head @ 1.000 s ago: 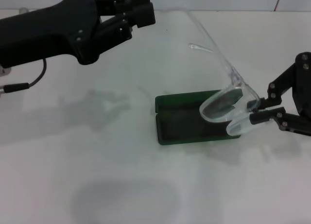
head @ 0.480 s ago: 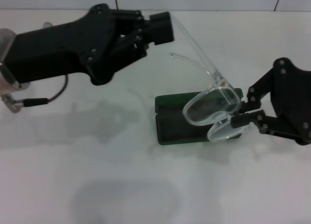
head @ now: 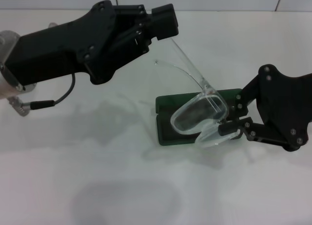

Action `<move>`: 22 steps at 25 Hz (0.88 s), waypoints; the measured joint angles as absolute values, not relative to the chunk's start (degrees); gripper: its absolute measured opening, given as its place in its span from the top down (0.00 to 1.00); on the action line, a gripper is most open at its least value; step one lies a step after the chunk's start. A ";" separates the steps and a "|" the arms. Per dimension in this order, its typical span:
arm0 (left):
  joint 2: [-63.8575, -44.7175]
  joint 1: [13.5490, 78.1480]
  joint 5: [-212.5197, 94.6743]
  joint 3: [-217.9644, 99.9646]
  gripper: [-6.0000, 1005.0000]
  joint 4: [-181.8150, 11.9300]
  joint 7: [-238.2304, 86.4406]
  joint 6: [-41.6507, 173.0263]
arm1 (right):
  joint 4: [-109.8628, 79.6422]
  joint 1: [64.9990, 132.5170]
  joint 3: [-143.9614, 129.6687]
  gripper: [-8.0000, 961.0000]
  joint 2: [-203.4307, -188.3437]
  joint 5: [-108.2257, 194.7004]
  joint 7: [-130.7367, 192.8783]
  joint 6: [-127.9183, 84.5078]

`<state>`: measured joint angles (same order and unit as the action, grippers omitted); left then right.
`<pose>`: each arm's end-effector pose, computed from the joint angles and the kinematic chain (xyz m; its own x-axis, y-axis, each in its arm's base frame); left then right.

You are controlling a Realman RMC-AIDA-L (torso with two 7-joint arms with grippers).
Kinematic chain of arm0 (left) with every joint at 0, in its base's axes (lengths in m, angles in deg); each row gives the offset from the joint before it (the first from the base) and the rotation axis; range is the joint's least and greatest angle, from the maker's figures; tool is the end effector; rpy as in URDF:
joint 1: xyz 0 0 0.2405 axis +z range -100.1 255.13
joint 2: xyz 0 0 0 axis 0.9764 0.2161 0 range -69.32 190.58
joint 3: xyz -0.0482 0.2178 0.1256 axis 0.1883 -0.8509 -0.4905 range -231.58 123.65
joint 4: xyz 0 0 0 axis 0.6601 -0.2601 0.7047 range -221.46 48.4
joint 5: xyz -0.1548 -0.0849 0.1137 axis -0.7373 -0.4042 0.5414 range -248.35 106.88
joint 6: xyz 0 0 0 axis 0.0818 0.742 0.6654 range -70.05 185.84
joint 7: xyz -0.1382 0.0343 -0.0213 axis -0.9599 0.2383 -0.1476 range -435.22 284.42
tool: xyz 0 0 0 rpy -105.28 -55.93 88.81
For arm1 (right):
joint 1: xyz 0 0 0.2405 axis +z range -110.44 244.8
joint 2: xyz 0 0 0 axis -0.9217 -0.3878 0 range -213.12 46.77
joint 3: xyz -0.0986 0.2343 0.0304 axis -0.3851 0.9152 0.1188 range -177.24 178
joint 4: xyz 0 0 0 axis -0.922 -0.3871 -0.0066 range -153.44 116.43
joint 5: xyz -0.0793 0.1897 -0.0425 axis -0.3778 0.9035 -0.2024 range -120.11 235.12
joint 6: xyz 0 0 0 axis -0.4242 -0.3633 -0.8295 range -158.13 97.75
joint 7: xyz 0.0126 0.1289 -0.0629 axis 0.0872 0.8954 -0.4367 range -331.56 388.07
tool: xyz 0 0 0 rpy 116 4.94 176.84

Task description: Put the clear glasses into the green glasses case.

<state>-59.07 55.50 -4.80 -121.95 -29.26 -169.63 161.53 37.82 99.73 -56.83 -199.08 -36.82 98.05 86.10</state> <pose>-0.1404 0.2875 0.0457 0.4670 0.2096 0.8591 0.1182 -0.9776 0.1742 0.1550 0.2975 0.0490 0.7465 0.2622 -0.6116 0.3295 -0.9442 -0.0026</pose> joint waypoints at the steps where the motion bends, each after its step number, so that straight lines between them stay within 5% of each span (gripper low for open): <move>1: -59.08 55.57 -4.88 -122.14 0.93 -29.52 -169.46 161.53 | 37.41 99.74 -56.83 0.93 -199.08 -36.40 97.75 86.07; 22: -59.15 54.92 -5.58 -126.06 0.93 -33.63 -168.10 161.39 | 32.22 100.77 -56.92 0.93 -199.10 -35.11 94.55 86.05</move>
